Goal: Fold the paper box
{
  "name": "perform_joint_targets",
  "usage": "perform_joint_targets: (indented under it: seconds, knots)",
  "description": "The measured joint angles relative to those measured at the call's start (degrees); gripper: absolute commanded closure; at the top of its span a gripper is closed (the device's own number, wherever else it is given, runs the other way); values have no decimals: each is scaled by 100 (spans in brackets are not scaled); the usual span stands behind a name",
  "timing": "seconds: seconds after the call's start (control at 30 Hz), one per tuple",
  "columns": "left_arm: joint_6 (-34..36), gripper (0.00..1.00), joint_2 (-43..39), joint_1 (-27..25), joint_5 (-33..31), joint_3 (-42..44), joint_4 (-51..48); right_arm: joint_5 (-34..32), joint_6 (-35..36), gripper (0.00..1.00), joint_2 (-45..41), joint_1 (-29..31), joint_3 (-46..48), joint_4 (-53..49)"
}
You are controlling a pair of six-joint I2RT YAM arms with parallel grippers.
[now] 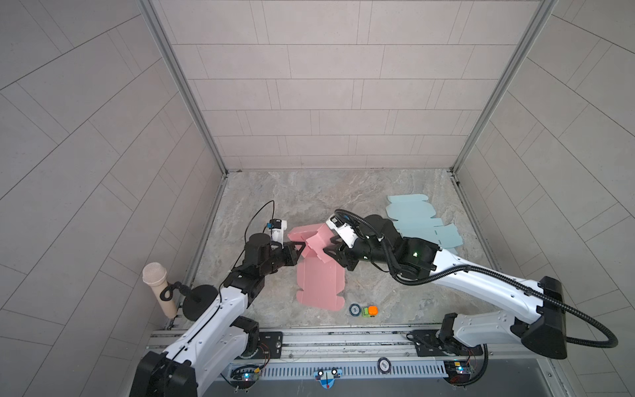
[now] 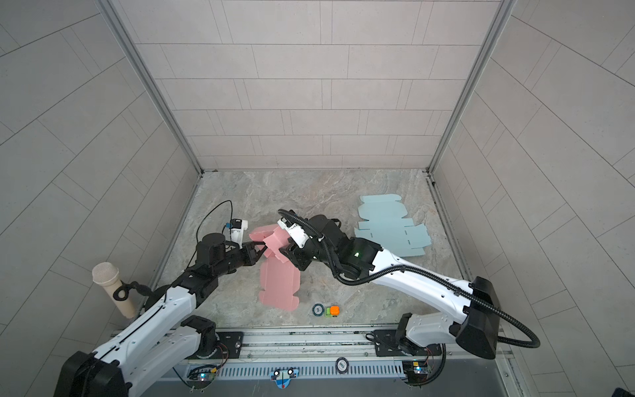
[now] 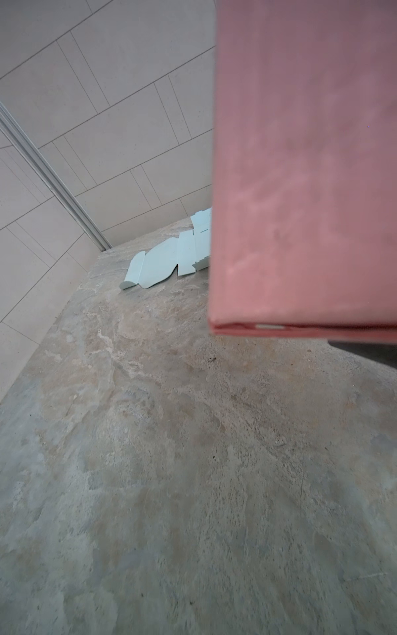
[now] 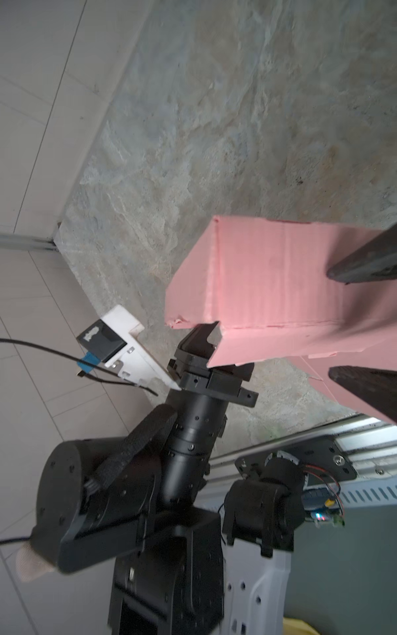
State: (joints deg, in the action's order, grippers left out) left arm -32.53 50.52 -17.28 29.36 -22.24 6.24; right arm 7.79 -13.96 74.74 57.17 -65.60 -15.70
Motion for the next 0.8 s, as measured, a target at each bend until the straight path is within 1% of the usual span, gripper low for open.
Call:
perform_joint_targets:
  seconds: [0.1,0.2,0.43,0.7,0.8]
  knots:
    - [-2,99,57,0,-127,0,-37,-756,-4,53,225,243,-160,-157]
    - [-26,99,107,-4,-234,0,-37,-1414,-37,53,446,437,-306,-234]
    - [-92,99,367,-149,-476,0,-55,-2684,-179,53,1080,636,-704,-507]
    - [-109,99,538,-181,-555,0,-59,-3821,-310,53,1838,658,-1224,-925]
    - [-114,100,625,-251,-560,-2,-48,-4113,-352,58,1945,658,-1244,-981]
